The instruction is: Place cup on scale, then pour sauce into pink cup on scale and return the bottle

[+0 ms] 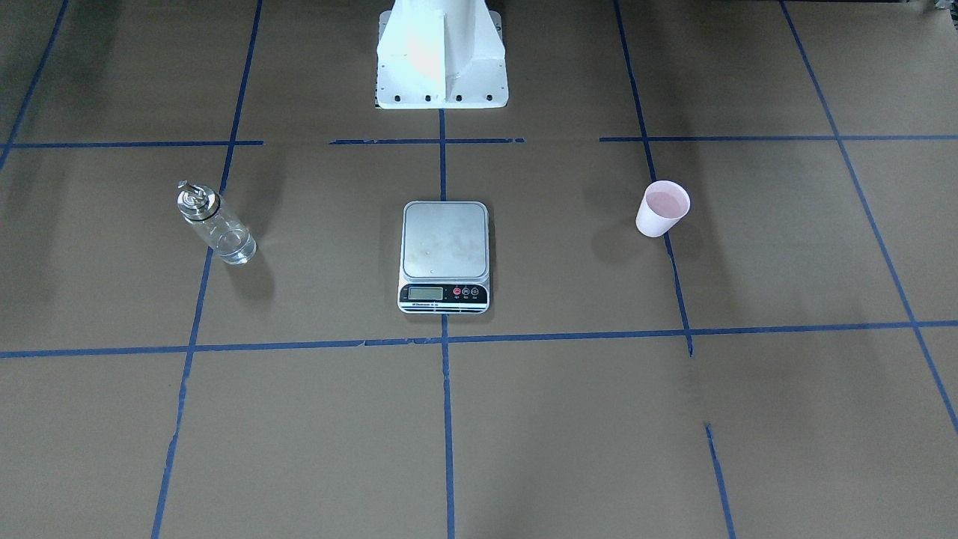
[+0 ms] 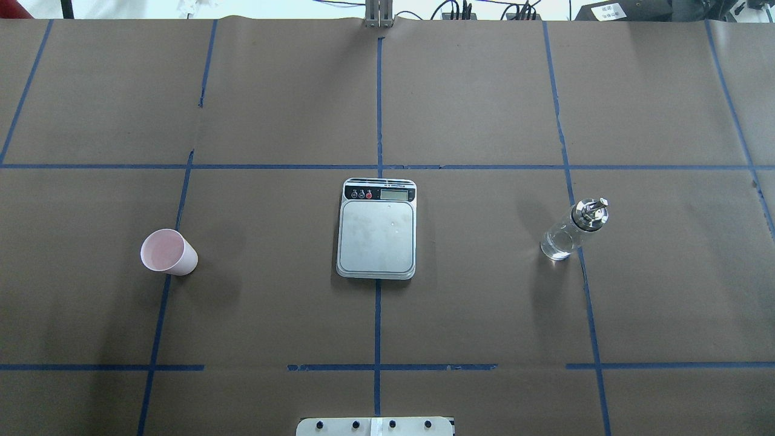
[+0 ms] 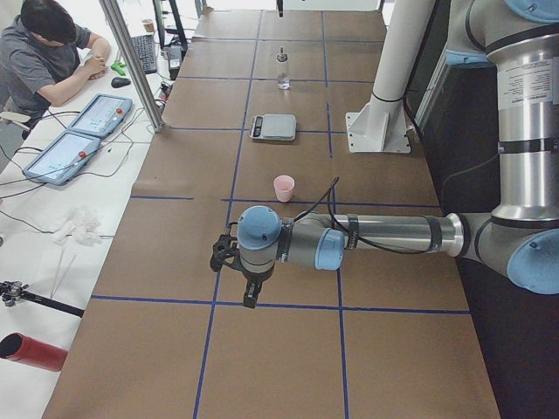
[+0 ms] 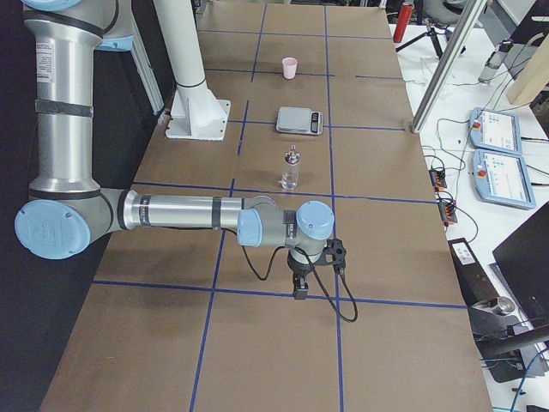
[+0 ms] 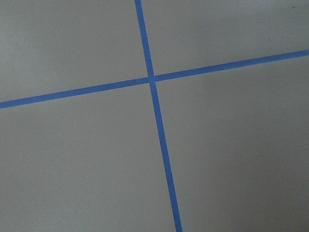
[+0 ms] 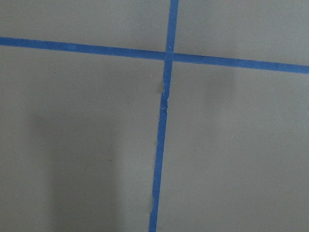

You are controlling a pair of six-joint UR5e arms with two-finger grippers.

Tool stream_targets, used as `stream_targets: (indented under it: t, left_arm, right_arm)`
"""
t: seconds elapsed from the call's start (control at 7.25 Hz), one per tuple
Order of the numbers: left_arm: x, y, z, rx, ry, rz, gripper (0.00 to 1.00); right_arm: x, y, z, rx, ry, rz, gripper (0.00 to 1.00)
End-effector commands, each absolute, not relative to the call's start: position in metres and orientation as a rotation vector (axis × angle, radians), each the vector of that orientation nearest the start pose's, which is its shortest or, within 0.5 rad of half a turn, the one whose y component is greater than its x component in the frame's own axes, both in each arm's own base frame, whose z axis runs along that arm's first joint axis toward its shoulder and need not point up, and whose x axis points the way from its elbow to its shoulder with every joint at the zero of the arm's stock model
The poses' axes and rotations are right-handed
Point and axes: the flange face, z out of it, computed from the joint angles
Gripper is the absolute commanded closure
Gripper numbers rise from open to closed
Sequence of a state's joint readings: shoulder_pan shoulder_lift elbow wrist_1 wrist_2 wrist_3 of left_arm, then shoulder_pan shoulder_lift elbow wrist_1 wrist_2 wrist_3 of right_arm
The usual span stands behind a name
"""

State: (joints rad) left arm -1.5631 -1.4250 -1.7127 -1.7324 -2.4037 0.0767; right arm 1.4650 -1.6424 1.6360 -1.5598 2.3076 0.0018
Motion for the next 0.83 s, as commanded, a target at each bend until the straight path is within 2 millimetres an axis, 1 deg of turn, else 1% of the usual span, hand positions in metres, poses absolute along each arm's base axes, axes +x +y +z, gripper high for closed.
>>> stream_targets:
  t: [0.0, 0.14, 0.28, 0.41, 0.55, 0.69]
  left_arm:
    - [-0.056, -0.44, 0.634, 0.186, 0.828, 0.155, 0.0]
    - [-0.056, -0.439, 0.64, 0.174, 0.832, 0.149, 0.0]
    - [-0.055, -0.44, 0.639, 0.176, 0.83, 0.154, 0.0]
    - [-0.04, -0.445, 0.632, 0.2, 0.832, 0.199, 0.0]
    - [-0.039, -0.448, 0.624, 0.256, 0.836, 0.222, 0.0]
    - [-0.039, -0.452, 0.61, 0.351, 0.829, 0.265, 0.0]
  right_arm:
    - [0.016, -0.468, 0.66, 0.001, -0.741, -0.118, 0.0]
    - [0.011, -0.469, 0.658, 0.005, -0.741, -0.133, 0.0]
    - [-0.007, -0.474, 0.65, 0.043, -0.744, -0.186, 0.0]
    - [-0.033, -0.489, 0.628, 0.16, -0.754, -0.279, 0.0]
    - [-0.035, -0.494, 0.619, 0.256, -0.754, -0.318, 0.0]
    - [-0.038, -0.512, 0.597, 0.355, -0.75, -0.352, 0.0]
